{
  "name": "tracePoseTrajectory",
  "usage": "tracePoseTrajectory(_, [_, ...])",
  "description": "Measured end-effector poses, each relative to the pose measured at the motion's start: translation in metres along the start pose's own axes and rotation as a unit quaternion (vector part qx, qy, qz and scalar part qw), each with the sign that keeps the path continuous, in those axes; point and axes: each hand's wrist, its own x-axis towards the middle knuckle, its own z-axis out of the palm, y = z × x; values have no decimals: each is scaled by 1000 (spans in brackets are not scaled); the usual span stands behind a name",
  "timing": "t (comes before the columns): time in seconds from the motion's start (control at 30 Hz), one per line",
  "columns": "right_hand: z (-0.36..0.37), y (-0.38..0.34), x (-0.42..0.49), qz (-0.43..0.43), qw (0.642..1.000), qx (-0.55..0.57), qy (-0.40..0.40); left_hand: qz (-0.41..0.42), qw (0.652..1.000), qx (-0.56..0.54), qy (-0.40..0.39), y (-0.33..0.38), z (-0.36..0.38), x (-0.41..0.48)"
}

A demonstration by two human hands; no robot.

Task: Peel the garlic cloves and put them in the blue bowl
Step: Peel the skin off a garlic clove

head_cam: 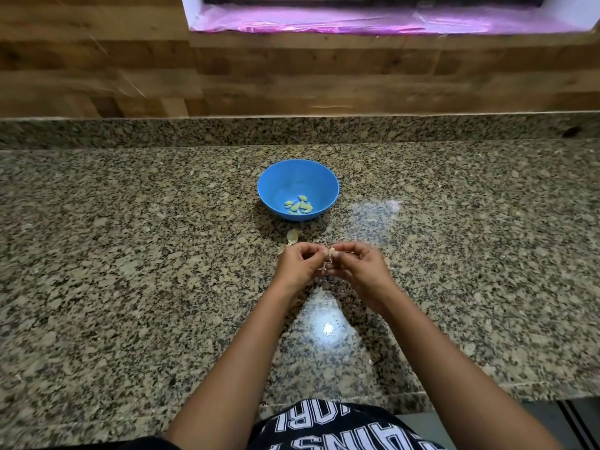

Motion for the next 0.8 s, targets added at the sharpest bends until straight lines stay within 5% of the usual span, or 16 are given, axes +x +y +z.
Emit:
tracePoseTrajectory(0.17, [-2, 1, 2, 16, 1000, 21, -4, 45, 993, 107, 19, -5, -1, -2])
tracePoseTrajectory(0.37, [-3, -1, 3, 24, 999, -6, -38, 191, 922, 331, 66, -4, -2, -1])
tracePoseTrajectory(0.47, [-4, -4, 7, 8, 997, -71, -19, 198, 905, 370, 69, -4, 3, -2])
tracePoseTrajectory(0.57, [2, 2, 9, -64, 971, -226, 41, 85, 957, 263, 86, -6, 8, 1])
tracePoseTrajectory(0.63, [5, 10, 9, -165, 909, -375, 82, -43, 994, 90, 48, 1, 10, 1])
tracePoseTrajectory(0.7, [5, 14, 9, -221, 874, -424, 85, -122, 991, -48, -2, 11, 8, -2])
tracePoseTrajectory(0.8, [5, 12, 10, -124, 953, -266, 73, -112, 992, -57, -3, 8, 2, -1])
